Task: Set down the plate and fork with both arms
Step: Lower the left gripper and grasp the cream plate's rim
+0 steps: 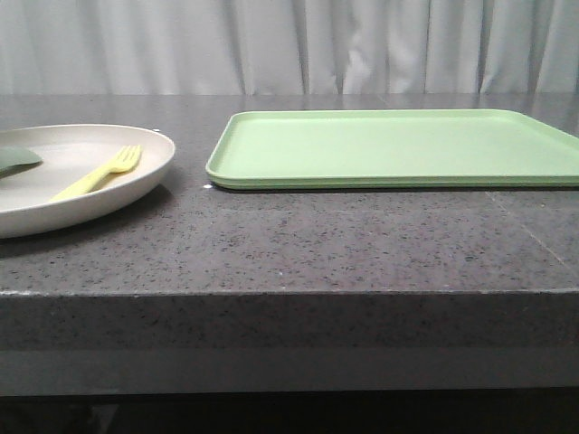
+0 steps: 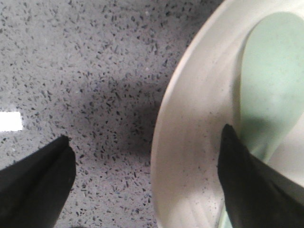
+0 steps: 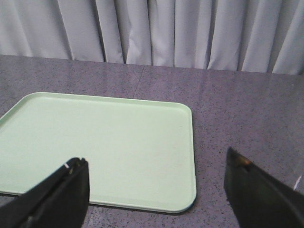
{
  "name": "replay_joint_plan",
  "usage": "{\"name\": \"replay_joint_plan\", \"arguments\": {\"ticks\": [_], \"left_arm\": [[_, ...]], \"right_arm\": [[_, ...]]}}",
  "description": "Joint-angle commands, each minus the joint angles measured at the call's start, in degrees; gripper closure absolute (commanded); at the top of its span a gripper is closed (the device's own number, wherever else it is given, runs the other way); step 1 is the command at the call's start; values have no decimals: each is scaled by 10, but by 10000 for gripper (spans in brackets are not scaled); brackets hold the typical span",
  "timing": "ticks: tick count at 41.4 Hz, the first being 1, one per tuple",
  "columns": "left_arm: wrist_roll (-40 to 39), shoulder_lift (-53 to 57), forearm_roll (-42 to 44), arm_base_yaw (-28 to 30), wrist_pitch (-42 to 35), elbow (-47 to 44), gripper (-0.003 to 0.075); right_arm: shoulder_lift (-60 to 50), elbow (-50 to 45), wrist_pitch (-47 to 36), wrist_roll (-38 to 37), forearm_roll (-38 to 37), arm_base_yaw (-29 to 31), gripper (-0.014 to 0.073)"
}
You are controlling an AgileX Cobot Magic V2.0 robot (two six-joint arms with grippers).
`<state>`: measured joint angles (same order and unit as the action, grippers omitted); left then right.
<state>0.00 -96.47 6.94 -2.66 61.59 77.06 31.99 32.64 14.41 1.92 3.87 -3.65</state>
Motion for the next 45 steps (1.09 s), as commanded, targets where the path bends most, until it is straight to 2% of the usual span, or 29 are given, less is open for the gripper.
{"name": "replay_joint_plan", "arguments": {"ticks": [1,4,7,20,22,32,37,45], "left_arm": [[0,18,3,-3,-9,16,138],[0,18,1,-3,-9,16,169],[0,18,-7,-3,-9,16,234],[0,18,-16,-3,-15,16,692],[0,18,-16,-3,-15,16,739],[0,23,-46,12,-5,19,739],[3,32,-111,47,-7,19,739],[54,52,-229,118,-7,19,739]], "right_arm": [[4,22,-47,3,1,1,-9],[4,22,-47,3,1,1,-9],[4,22,-47,3,1,1,-9],[4,22,-47,3,1,1,-9],[4,22,-47,3,1,1,-9],[4,22,-47,3,1,1,-9],[4,22,-47,3,1,1,-9],[4,22,-47,3,1,1,-9]]}}
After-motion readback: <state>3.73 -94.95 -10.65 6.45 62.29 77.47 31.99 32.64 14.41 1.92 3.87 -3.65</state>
